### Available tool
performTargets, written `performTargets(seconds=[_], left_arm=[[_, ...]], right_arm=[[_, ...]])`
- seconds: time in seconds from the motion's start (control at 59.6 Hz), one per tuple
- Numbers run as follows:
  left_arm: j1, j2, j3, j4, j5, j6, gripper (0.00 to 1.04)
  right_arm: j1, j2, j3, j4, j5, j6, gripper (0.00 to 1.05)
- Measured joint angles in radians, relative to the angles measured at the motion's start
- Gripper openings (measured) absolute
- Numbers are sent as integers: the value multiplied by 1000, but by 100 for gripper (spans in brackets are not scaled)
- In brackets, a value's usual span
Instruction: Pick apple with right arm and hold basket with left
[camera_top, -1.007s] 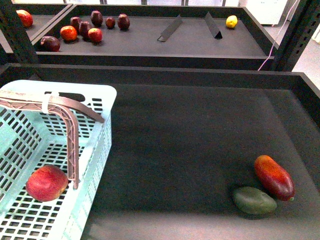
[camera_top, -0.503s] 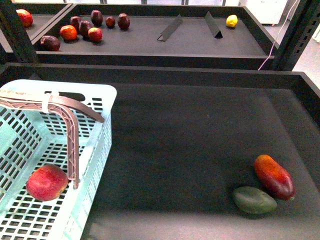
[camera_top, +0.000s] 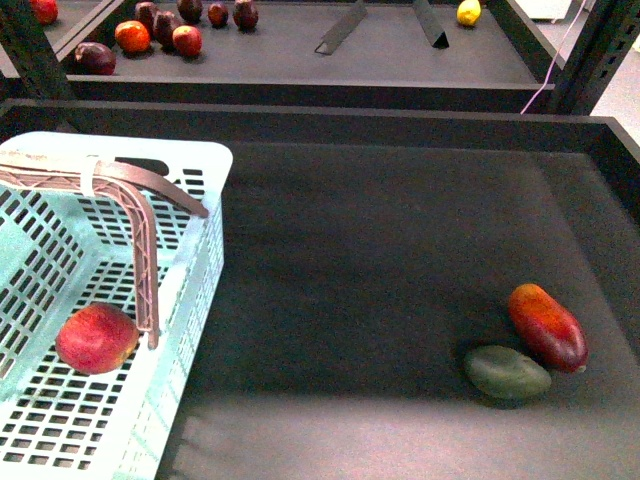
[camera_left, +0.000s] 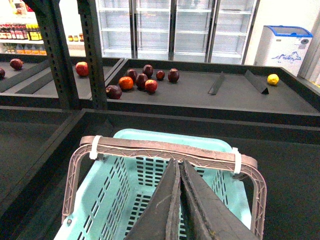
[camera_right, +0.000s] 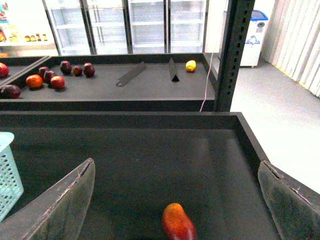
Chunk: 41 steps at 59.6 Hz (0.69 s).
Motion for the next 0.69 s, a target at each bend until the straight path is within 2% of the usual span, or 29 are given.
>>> performTargets(seconds=[0.52,0.688], left_arm=[[0,0,0,0,0,0,98],[0,0,0,0,0,2,97]], right_arm=[[0,0,0,0,0,0,96],[0,0,0,0,0,0,96]])
